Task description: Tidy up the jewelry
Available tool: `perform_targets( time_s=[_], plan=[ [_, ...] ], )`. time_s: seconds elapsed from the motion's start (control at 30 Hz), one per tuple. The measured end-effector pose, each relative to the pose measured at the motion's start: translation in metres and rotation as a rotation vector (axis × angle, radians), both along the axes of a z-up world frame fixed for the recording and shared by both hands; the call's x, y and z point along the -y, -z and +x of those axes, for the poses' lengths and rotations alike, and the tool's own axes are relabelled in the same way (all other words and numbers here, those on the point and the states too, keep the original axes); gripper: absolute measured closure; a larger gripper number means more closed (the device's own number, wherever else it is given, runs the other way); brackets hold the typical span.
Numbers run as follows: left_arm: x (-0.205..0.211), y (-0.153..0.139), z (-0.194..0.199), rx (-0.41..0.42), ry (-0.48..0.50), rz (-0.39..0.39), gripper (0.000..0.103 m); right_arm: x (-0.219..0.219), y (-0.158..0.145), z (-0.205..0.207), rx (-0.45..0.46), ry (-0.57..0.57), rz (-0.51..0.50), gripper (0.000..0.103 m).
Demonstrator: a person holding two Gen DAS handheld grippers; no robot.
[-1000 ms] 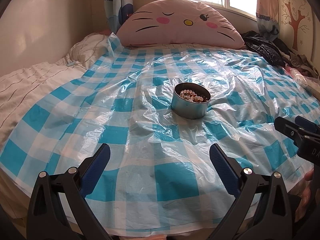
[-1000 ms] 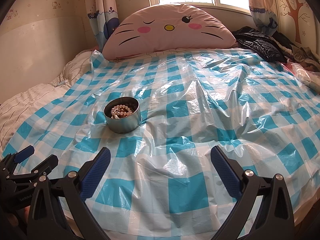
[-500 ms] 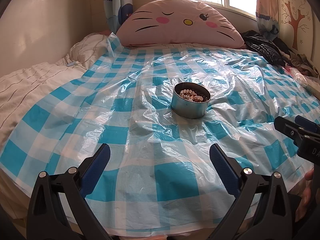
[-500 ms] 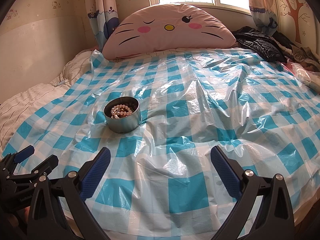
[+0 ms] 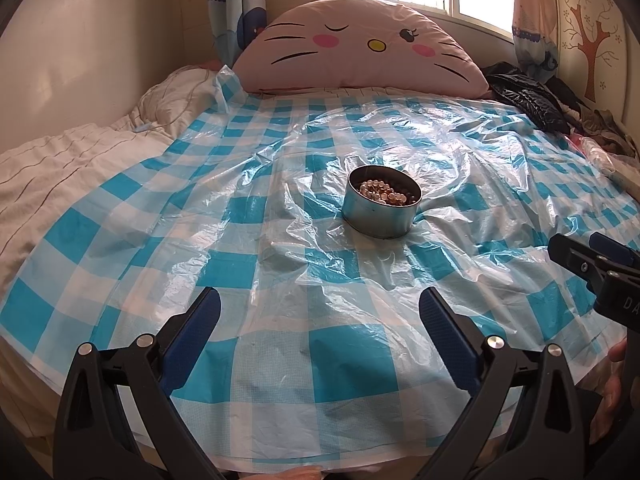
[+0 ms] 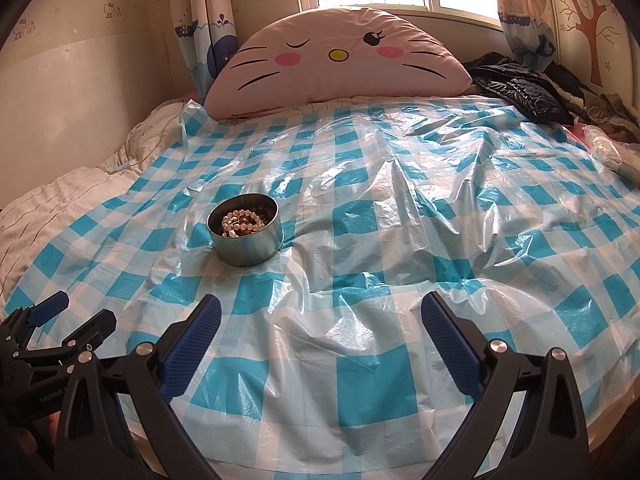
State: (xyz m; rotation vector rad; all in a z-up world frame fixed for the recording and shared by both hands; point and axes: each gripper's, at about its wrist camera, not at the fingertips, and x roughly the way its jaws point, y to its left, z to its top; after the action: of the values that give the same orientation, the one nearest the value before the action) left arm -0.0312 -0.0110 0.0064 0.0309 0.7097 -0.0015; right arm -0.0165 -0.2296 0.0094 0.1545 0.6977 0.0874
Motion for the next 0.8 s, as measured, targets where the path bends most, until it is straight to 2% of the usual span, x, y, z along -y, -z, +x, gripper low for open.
perform_targets(
  time_s=[0.8],
  plan=[
    [-0.0026, -0.0005, 0.0016, -0.007, -0.003, 0.004, 0.007, 0.0011, -0.0003, -0.0002, 0.0, -0.001, 0.001, 0.007]
  ],
)
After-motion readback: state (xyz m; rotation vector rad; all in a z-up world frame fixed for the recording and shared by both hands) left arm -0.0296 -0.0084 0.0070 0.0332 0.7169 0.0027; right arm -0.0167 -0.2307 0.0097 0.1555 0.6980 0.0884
